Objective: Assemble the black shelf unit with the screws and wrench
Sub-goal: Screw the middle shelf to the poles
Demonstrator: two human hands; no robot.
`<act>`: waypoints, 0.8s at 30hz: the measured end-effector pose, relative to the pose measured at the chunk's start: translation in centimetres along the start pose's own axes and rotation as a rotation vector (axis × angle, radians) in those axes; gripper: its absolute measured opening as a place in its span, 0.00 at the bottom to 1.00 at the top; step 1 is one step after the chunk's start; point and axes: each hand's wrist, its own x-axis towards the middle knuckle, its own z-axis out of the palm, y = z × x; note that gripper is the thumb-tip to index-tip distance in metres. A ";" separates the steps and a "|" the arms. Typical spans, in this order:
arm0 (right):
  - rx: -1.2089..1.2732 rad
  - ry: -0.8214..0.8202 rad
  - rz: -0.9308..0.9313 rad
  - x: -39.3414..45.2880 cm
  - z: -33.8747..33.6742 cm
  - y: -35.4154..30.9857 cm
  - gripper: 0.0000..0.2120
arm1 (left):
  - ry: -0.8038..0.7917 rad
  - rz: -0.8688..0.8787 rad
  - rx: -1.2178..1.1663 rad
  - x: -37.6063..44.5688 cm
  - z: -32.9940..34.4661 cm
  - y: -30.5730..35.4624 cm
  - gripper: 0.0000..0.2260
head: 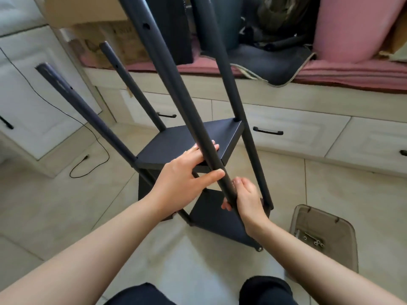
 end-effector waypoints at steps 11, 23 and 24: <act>-0.172 -0.155 0.001 0.1 5.8 -3.6 0.14 | 0.201 -0.170 -0.194 -3.5 -4.7 -4.6 0.22; -0.361 -0.373 -0.026 -0.4 14.4 -3.9 0.10 | 0.402 -0.451 -0.657 -12.1 -8.7 -12.2 0.24; -0.408 -0.387 -0.040 -0.4 15.0 -3.7 0.10 | 0.412 -0.475 -0.671 -12.8 -8.7 -12.7 0.24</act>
